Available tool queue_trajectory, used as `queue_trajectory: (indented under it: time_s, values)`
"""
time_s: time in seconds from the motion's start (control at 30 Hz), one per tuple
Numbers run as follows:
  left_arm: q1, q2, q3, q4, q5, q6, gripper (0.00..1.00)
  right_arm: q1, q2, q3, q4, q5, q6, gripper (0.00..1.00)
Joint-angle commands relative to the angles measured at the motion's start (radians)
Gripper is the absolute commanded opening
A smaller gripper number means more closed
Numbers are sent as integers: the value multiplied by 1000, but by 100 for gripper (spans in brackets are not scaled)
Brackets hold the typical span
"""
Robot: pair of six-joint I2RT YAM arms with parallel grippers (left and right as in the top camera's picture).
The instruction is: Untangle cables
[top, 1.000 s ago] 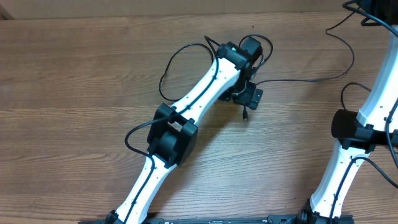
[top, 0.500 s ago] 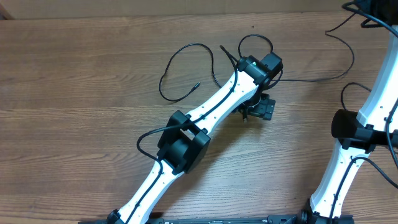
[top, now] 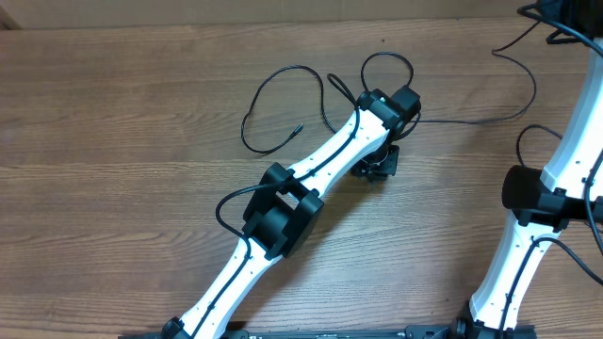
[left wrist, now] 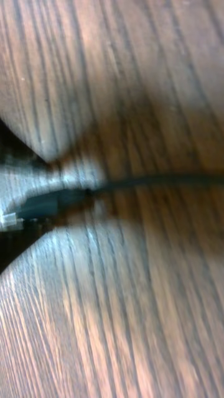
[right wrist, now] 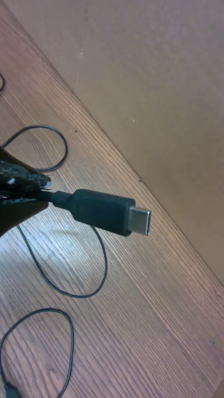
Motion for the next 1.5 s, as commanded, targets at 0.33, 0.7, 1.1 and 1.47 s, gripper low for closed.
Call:
queue_trajectory:
  time_s: [0.33,0.7,1.1,1.47]
  values:
    - [5,16,9,44,2,-19,4,-3,-24,14,-10,13,-9,4]
    - [39,16,178,53,88,85,4,-3,-23,14,-11,27,-9,4]
    - [93,15,530,-48,108,174,4,-9,-20,14,-37,70,-158,4]
    - [196,8,694,-119,153,194,4,-15,-19,3,-51,-330,-537,4]
